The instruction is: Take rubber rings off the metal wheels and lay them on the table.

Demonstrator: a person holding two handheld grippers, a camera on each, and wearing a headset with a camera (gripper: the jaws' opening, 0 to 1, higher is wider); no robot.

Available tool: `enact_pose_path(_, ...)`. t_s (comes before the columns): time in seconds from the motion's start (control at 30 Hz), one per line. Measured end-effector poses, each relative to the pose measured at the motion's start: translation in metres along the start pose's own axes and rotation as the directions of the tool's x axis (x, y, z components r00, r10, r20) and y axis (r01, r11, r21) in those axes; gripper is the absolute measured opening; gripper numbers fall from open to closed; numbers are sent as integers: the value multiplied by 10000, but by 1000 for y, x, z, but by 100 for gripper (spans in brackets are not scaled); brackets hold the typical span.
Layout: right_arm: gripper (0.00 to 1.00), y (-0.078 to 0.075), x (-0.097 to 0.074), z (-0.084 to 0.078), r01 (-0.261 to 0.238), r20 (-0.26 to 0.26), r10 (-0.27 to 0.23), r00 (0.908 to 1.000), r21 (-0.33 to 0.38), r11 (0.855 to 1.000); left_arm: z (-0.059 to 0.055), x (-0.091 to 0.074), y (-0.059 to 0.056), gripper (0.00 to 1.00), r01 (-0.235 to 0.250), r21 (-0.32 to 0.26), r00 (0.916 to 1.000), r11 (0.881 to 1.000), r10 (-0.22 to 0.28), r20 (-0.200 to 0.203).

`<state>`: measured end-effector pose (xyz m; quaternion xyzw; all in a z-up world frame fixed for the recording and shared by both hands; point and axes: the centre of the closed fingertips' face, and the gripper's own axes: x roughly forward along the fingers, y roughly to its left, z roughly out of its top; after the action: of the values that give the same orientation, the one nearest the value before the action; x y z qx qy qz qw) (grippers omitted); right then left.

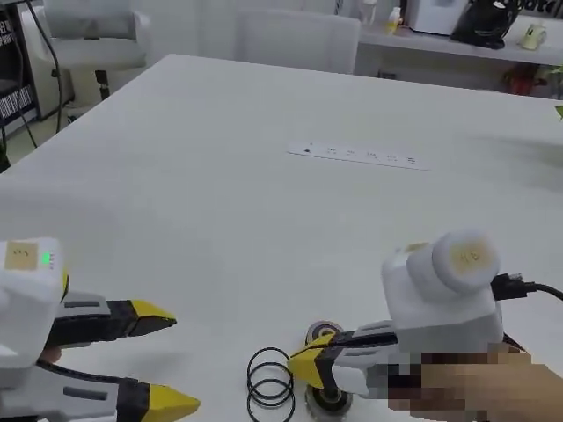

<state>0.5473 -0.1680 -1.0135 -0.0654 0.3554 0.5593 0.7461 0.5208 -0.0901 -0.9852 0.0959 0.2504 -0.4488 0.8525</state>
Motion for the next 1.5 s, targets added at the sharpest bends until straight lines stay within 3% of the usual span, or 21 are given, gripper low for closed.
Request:
enact_pose_path(0.27,2,-3,0,-1,121,-49,-123,9999,-376,9992,-2,-1,2,53,-102,-94,9999,9999,102,22)
enact_pose_path(0.5,4,-10,-9,9,308,370,-297,9989,-282,9991,8,-2,4,53,-94,210,10000,9997,94,15)
enact_pose_path(0.67,5,-21,-19,13,608,730,-601,9955,-84,9981,19,-1,8,54,-11,607,10000,9982,11,7)
enact_pose_path(1.03,6,-35,-34,14,968,1002,-983,9901,199,9951,47,5,15,54,257,1342,9995,9906,-276,123)
enact_pose_path(1.23,8,-46,-45,9,1211,1052,-1237,9867,306,9922,67,17,11,54,573,1637,9973,9848,-641,365)
enact_pose_path(1.5,10,-56,-53,-6,1296,837,-1340,9874,560,9900,87,36,9,53,1003,2290,9936,9682,-1097,285)
